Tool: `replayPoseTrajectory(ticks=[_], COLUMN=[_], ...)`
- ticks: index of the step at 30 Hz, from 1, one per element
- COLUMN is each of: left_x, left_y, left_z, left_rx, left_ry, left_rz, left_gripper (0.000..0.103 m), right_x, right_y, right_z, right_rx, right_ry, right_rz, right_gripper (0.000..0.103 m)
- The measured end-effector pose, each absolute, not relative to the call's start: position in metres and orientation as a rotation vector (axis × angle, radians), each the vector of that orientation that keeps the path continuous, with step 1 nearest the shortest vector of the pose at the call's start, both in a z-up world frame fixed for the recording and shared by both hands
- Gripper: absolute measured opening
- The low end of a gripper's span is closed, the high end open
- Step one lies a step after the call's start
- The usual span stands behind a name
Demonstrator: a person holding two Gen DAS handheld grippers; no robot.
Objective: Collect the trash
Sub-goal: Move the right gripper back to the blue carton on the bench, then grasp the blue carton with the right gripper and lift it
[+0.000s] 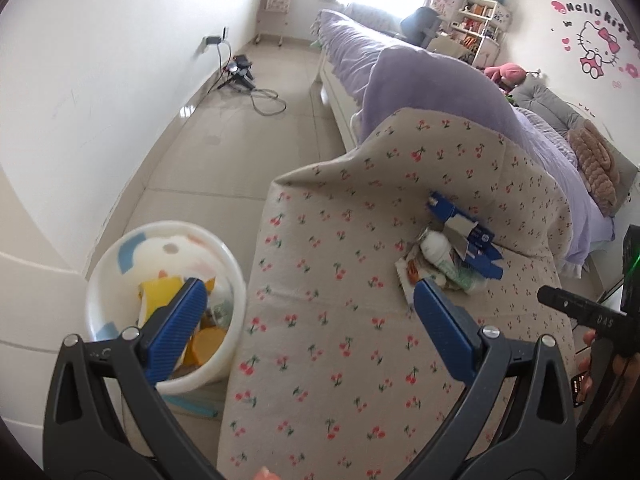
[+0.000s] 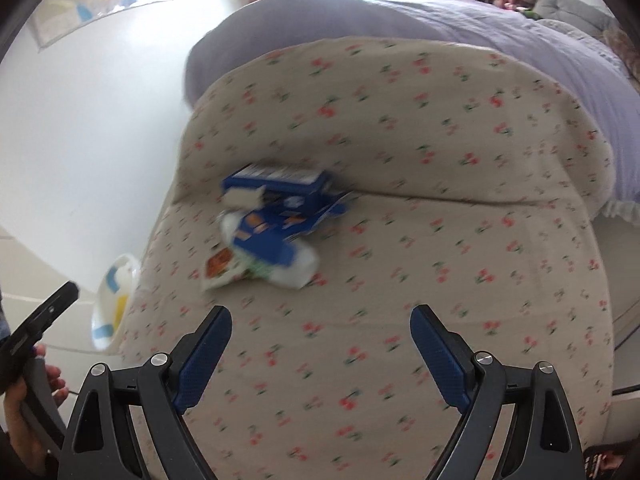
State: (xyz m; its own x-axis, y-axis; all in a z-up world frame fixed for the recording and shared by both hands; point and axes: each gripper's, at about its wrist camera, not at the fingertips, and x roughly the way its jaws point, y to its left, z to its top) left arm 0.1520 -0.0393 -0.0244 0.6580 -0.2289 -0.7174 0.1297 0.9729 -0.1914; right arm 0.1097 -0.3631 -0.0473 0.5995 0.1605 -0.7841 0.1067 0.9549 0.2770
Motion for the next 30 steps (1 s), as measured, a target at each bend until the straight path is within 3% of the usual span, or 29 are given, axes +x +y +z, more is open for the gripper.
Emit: replayPoseTrajectory(ticks=[1, 30], left_x=[0.155, 0.197], left_y=[-0.041, -0.035], left_z=[-0.025, -0.043], left_rx=[-0.120, -0.129], left_ry=[0.820, 0.864], left_rz=[-0.204, -0.161], left_gripper=[0.103, 0.103], right_x=[0.113, 0.238], right_y=[-0.365, -0.302], right_z=[-0.047, -0.052], right_rx=[0.304, 0.303], right_ry=[0.923, 0.970], right_rz=[0.025, 0.019], right_gripper=[0.103, 0.103])
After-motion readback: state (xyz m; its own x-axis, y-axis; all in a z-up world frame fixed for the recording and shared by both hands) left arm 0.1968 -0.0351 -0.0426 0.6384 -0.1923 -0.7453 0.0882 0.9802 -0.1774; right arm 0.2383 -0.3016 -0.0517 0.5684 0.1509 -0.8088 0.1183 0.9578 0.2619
